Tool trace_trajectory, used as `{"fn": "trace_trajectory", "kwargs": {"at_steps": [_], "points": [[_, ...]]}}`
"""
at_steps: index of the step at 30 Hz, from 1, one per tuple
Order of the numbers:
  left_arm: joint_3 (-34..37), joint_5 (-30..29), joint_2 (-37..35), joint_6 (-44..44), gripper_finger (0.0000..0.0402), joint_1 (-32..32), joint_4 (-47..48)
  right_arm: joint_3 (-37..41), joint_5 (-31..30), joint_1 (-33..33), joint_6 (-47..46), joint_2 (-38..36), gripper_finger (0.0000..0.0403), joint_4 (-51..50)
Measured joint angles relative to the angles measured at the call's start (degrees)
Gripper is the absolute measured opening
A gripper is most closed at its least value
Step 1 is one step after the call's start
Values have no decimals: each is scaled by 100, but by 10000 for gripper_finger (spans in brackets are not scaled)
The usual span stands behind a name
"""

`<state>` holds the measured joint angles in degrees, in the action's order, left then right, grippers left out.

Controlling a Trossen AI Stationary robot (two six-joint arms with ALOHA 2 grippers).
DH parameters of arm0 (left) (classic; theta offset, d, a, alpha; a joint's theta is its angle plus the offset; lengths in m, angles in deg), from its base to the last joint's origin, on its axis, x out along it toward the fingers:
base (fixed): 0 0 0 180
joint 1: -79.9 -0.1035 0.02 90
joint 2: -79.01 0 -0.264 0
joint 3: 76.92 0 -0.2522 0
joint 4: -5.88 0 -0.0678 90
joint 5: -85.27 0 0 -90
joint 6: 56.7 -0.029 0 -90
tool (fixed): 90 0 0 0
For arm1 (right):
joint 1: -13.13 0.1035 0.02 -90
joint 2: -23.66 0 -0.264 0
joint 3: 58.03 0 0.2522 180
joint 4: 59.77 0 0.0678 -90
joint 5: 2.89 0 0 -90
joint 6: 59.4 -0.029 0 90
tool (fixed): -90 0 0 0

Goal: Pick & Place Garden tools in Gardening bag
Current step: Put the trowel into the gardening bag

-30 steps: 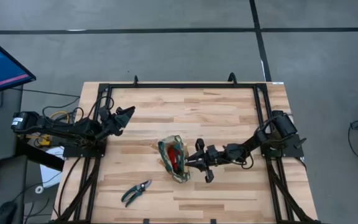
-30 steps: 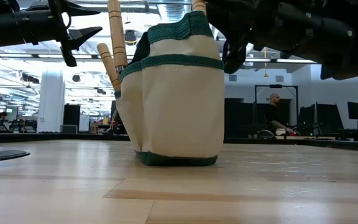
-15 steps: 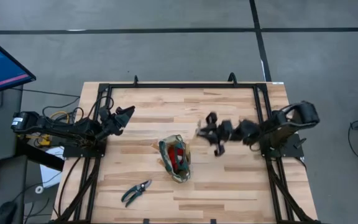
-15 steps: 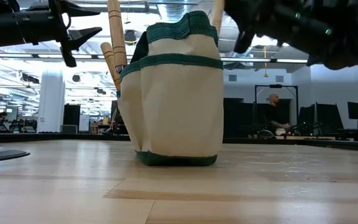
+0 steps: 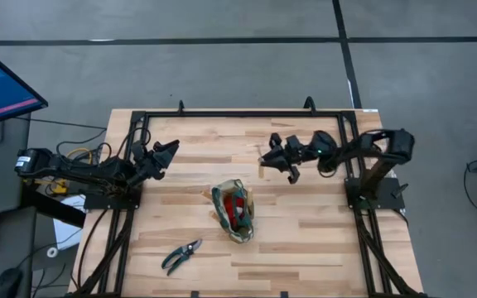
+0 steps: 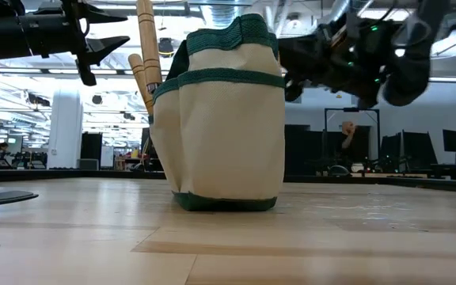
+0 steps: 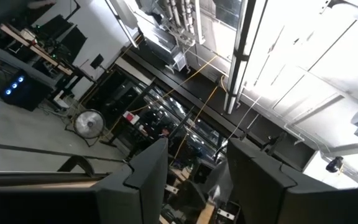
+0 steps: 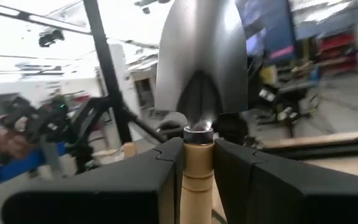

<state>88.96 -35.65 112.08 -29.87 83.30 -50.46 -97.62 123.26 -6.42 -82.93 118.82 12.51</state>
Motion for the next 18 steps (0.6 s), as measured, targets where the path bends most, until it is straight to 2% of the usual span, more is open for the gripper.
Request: {"fn": "trace_trajectory", "kwargs": {"at_steps": [11, 18], "points": [[0, 1, -2, 0, 166, 2, -1, -1401, 1010, 243, -540, 1450, 56, 383], [0, 2, -2, 0, 166, 0, 0, -1656, 1208, 350, -549, 1659, 56, 384]]}}
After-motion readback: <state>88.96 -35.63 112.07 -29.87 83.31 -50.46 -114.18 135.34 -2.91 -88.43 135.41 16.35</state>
